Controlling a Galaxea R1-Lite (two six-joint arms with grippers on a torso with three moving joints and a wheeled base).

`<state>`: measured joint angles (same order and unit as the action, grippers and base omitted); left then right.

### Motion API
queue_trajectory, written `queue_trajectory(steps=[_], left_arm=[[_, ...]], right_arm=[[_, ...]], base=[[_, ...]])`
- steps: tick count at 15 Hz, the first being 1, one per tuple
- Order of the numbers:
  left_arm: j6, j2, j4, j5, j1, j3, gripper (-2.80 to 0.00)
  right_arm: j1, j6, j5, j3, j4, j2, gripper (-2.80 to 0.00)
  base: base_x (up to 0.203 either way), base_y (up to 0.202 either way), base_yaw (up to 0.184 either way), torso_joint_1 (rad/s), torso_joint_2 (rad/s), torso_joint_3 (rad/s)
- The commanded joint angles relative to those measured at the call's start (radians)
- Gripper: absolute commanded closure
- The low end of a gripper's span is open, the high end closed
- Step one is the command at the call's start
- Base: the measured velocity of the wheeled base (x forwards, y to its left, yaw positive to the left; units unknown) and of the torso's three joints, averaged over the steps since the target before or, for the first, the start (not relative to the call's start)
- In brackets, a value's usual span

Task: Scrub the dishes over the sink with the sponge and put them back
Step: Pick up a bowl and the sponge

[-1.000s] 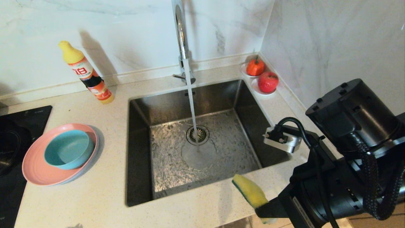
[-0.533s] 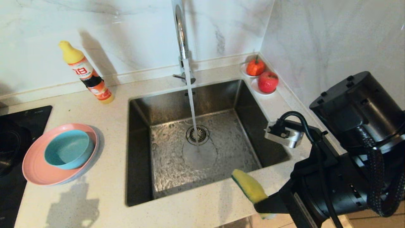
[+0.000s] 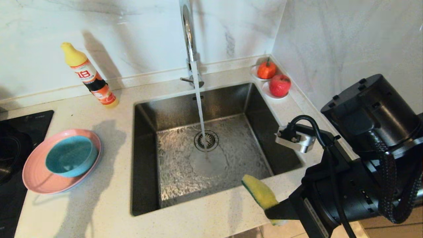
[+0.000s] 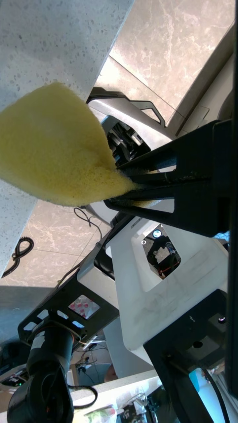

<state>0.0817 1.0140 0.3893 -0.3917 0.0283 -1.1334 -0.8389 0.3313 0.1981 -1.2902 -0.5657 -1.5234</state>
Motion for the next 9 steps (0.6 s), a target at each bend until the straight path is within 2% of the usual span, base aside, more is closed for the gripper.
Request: queue_trajectory(steps=[1,2,9], left_arm=[[-0.001,0.256,0.023,-0.003,0.074,-0.074,0.0],[-0.003,0.3,0.028,0.01,0.114,-0.086,-2.8],[-0.068,0.466,0.039,0.235,0.328,-0.113,-2.8]], right_arm=[[0.002,0.0,0.0,-0.001,-0.003,0.002,0.0],[0.003,-0.002,-0.001,-0.002,-0.004,0.002,0.0],[0.006,-0.005,-0.002,-0.017,-0.007,0.0,0.0]], base=[[0.0,0.0,0.0,0.0,0.0,0.0],[0.0,0.0,0.0,0.0,0.0,0.0],[0.0,0.0,0.0,0.0,0.0,0.0]])
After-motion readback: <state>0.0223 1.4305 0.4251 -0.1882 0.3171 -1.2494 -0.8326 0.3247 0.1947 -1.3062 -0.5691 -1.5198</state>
